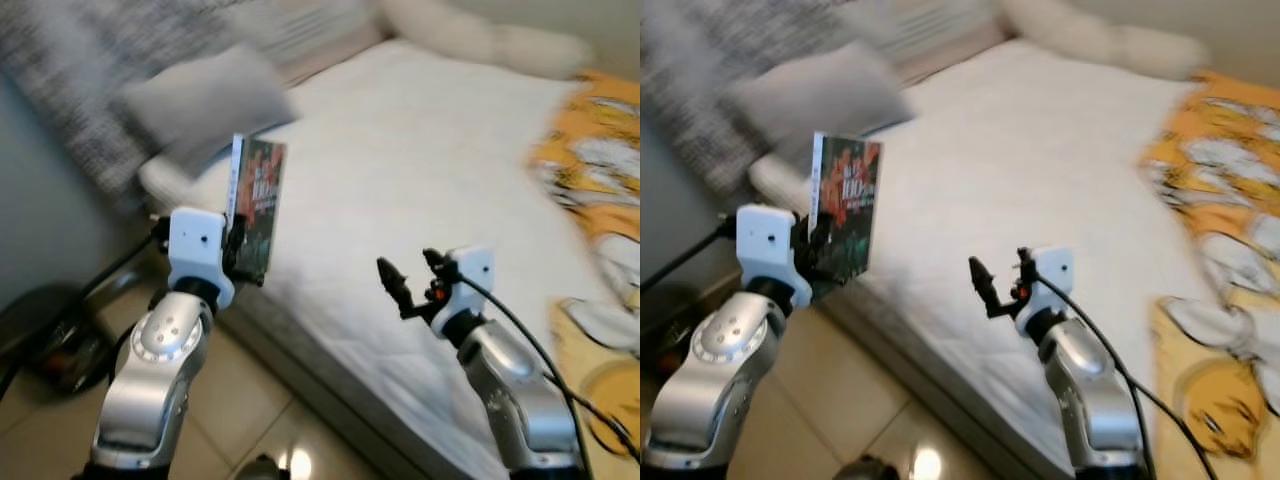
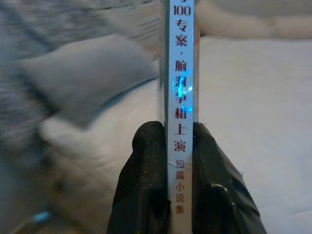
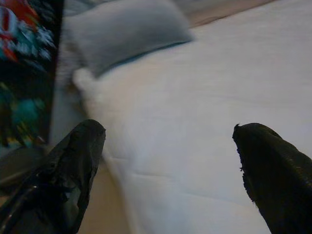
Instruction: Clean up the room
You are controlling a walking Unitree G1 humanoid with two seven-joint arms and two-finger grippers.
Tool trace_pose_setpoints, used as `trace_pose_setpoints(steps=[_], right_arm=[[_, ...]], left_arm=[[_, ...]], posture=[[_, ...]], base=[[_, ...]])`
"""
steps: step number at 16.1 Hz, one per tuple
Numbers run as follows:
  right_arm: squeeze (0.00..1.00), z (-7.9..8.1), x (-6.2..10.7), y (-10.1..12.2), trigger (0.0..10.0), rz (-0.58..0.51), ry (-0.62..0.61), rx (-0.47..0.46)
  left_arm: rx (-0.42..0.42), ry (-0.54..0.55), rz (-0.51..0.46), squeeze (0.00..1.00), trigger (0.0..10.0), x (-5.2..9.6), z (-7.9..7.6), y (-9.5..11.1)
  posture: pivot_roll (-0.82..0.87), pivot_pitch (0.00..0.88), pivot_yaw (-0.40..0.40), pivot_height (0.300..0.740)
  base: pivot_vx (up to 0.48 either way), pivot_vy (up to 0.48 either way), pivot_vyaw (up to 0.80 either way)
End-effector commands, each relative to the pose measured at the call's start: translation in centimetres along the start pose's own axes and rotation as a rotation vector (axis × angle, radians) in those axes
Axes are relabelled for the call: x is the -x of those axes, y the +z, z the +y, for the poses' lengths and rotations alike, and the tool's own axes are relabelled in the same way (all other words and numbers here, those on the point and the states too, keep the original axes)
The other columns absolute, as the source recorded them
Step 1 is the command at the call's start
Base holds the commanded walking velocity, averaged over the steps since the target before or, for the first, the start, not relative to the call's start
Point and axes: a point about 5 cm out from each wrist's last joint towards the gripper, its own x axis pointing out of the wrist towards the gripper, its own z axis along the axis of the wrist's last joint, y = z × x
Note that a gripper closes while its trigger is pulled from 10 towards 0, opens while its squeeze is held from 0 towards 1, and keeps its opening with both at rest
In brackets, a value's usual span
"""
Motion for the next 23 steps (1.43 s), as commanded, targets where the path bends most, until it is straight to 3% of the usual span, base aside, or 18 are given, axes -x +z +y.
trace_pose_setpoints(steps=[1,2,3,8,21,23], right_arm=[[1.00,-0.3,0.1,0.3,10.0,-0.005,-0.018,0.001],[0.67,-0.4,0.1,0.2,10.0,0.011,-0.030,-0.002],[0.00,-0.5,0.1,0.0,10.0,0.022,-0.043,0.008],[0.00,-1.0,0.1,0.1,10.0,0.008,-0.124,-0.034],[0.00,-0.8,0.2,-0.2,10.0,0.013,-0.157,-0.079],[0.00,-0.9,0.2,-0.2,10.0,0.015,-0.160,-0.078]], left_arm=[[-0.007,0.003,-0.055,0.00,10.0,0.0,0.0,1.0],[-0.001,0.000,-0.054,0.00,10.0,0.0,0.0,1.0],[0.016,0.011,-0.053,0.00,10.0,-0.1,0.1,1.0],[0.021,0.022,-0.053,0.00,10.0,-0.6,0.5,0.9],[0.013,0.010,-0.039,0.00,10.0,-1.3,0.8,0.9],[0.017,0.011,-0.031,0.00,10.0,-1.3,0.8,0.8]], posture=[[0.01,0.030,0.020,0.740],[0.01,0.029,0.019,0.740],[0.00,0.020,0.018,0.740],[0.00,0.003,0.014,0.740],[-0.01,0.000,0.028,0.740],[-0.01,0.000,0.028,0.740]], base=[[0.000,0.000,0.00],[0.000,0.000,0.00],[0.000,0.000,0.00],[0.000,0.103,-0.24],[0.000,0.470,-0.80],[0.000,0.480,0.00]])
